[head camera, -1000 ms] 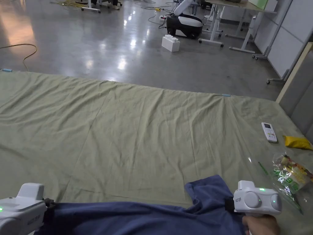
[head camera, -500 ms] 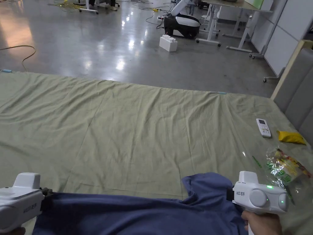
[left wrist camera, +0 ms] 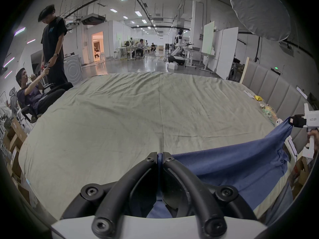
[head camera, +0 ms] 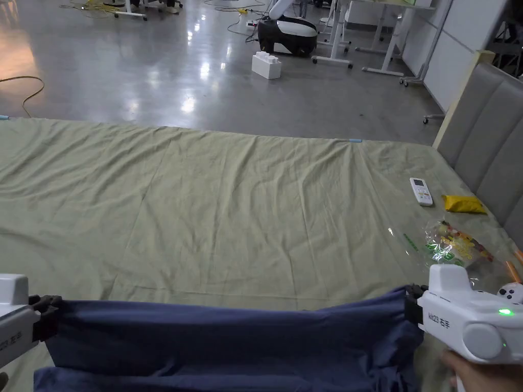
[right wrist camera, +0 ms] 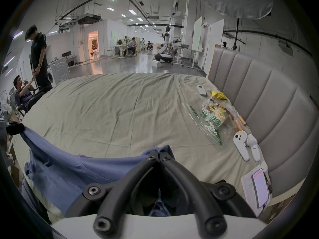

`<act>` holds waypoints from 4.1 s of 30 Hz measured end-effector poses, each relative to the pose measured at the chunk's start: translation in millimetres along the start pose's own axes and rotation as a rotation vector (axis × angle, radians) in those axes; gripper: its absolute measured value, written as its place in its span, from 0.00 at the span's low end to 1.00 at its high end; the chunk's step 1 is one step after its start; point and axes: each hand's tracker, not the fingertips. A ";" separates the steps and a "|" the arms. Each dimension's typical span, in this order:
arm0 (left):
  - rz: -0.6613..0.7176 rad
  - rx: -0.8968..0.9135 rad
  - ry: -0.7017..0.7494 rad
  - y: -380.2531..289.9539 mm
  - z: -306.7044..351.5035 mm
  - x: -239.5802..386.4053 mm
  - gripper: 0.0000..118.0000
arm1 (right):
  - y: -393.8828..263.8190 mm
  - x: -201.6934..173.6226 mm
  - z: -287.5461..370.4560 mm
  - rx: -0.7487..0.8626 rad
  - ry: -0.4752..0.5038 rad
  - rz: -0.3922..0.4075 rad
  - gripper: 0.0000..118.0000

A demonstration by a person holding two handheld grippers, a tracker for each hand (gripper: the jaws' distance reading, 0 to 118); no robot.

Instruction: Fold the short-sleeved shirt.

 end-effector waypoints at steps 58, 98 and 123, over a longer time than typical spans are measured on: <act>0.024 0.424 0.097 9.6 57.2 81.3 0.46 | -8.6 -144.8 67.7 0.576 -0.093 0.003 0.21; 0.376 -0.310 -0.293 -116.0 -6.0 -86.5 0.79 | -25.1 -158.4 45.2 0.440 -0.043 0.002 0.01; 0.760 -0.351 -0.696 -158.1 -34.6 -68.5 0.14 | -38.5 -161.5 45.9 0.353 -0.009 -0.003 0.01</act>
